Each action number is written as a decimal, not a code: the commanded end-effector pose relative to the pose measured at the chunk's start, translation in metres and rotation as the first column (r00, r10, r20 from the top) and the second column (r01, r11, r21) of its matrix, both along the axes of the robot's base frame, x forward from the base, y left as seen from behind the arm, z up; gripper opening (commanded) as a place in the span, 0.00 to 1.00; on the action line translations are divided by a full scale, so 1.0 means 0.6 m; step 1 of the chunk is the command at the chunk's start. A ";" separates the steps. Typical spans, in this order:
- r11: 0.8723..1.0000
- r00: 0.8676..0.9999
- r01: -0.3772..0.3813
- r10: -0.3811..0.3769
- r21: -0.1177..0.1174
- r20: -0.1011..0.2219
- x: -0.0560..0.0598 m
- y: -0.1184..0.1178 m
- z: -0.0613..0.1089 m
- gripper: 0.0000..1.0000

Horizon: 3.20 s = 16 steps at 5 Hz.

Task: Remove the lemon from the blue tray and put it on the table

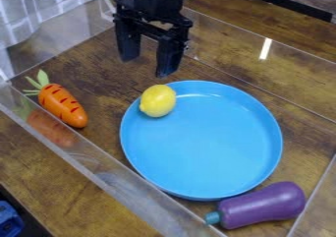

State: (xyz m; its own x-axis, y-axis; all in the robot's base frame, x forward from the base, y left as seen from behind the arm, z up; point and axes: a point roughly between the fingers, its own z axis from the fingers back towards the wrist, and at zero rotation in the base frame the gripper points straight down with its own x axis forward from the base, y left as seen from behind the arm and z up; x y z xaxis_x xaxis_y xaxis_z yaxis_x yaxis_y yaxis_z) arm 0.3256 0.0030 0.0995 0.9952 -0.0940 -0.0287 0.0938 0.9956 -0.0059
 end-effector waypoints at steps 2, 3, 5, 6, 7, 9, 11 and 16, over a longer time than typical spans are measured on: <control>0.996 0.994 -0.086 0.085 0.007 0.063 0.007 0.009 0.011 1.00; 0.998 0.996 -0.063 0.062 0.011 0.071 0.014 -0.005 0.018 1.00; 0.997 0.995 -0.073 0.070 0.028 0.075 0.021 -0.014 0.030 1.00; 0.991 0.991 -0.124 0.121 0.045 0.065 0.013 -0.004 0.039 1.00; 0.983 0.983 -0.176 0.173 0.058 0.052 0.009 0.004 0.043 1.00; 0.990 0.991 -0.130 0.128 0.048 0.047 0.019 0.035 0.032 1.00; 0.993 0.993 -0.109 0.107 0.047 0.047 -0.003 0.042 0.051 0.00; 0.999 0.998 0.035 -0.036 0.018 0.058 0.076 0.068 -0.033 1.00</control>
State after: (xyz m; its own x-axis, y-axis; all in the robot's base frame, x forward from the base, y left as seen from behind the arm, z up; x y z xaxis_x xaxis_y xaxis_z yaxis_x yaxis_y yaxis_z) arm 0.3624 0.0464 0.0602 0.9930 -0.1132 -0.0345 0.1132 0.9936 -0.0011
